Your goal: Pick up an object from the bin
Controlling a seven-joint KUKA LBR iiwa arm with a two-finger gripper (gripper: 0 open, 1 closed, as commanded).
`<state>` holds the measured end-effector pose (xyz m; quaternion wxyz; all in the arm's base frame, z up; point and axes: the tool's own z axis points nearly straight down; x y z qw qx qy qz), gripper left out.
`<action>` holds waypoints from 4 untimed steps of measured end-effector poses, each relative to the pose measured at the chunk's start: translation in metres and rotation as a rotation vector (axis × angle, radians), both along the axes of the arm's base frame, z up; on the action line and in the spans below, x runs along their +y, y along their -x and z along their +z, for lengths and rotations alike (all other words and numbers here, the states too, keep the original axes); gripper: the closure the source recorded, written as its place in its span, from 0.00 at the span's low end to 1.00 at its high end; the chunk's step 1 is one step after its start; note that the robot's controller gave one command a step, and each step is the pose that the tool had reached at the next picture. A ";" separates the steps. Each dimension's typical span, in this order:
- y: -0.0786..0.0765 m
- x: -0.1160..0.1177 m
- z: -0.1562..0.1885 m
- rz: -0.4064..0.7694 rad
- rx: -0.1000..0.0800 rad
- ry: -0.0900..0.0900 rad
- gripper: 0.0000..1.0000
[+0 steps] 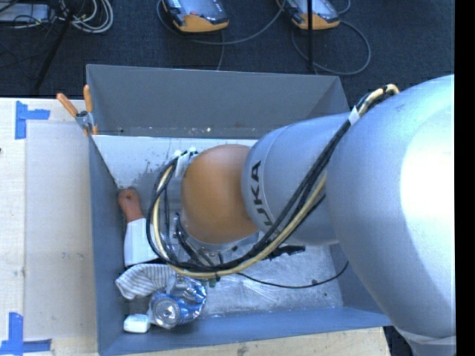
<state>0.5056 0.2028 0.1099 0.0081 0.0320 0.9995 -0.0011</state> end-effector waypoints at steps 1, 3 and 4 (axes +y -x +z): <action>0.003 -0.001 -0.003 -0.006 0.015 0.001 0.00; 0.013 -0.021 -0.022 0.075 0.014 -0.001 0.00; 0.026 -0.031 -0.030 -0.074 0.036 -0.010 1.00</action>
Offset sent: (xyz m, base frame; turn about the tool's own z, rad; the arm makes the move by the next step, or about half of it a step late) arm -0.0136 -0.0185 -0.0025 0.0144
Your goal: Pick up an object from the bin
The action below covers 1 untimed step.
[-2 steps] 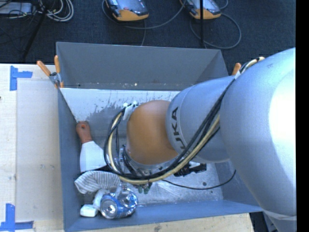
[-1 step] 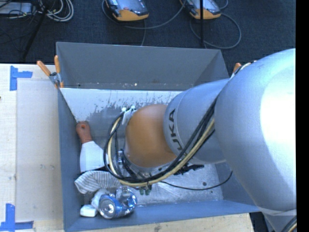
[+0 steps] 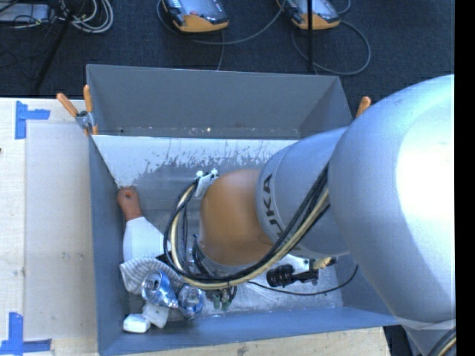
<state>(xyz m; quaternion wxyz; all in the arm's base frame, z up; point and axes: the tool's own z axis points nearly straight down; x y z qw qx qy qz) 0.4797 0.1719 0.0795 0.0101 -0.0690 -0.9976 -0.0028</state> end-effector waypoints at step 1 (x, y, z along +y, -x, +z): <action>0.000 0.000 0.000 0.000 0.000 0.000 1.00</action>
Offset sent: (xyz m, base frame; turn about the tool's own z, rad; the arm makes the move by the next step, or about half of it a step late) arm -0.0001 0.0000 0.0408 0.0000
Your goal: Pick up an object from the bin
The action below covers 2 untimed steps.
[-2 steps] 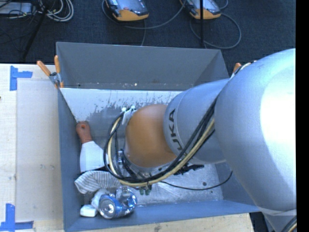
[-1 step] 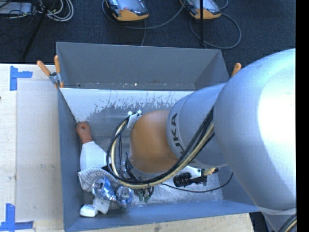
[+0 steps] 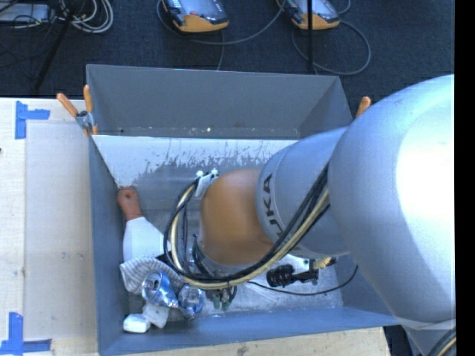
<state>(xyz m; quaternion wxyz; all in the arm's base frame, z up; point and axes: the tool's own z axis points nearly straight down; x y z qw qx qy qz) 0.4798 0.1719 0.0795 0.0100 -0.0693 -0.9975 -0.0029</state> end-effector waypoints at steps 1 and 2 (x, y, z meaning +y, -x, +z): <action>0.001 0.000 0.003 0.001 -0.001 0.001 1.00; 0.000 -0.002 0.011 0.000 -0.016 0.005 1.00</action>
Offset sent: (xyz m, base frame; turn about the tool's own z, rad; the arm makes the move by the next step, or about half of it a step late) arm 0.0000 0.0000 0.0123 0.0000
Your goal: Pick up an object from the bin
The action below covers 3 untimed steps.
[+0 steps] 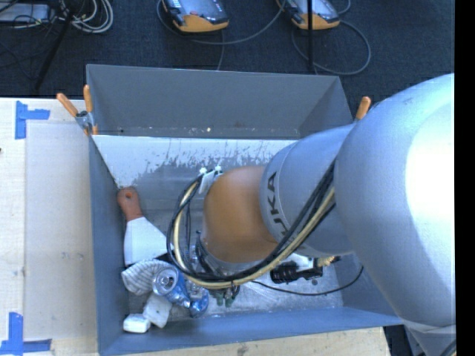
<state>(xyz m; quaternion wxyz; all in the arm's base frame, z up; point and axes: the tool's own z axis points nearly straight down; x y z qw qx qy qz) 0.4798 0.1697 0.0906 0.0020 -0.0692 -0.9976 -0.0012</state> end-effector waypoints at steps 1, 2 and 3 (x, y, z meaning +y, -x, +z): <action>0.000 -0.001 0.008 -0.001 -0.002 0.002 1.00; 0.000 -0.001 0.018 -0.001 0.000 0.003 1.00; 0.000 -0.001 0.027 -0.002 -0.001 0.003 1.00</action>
Offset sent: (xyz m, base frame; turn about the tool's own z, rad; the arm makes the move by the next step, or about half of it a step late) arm 0.0001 0.0000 0.0441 0.0000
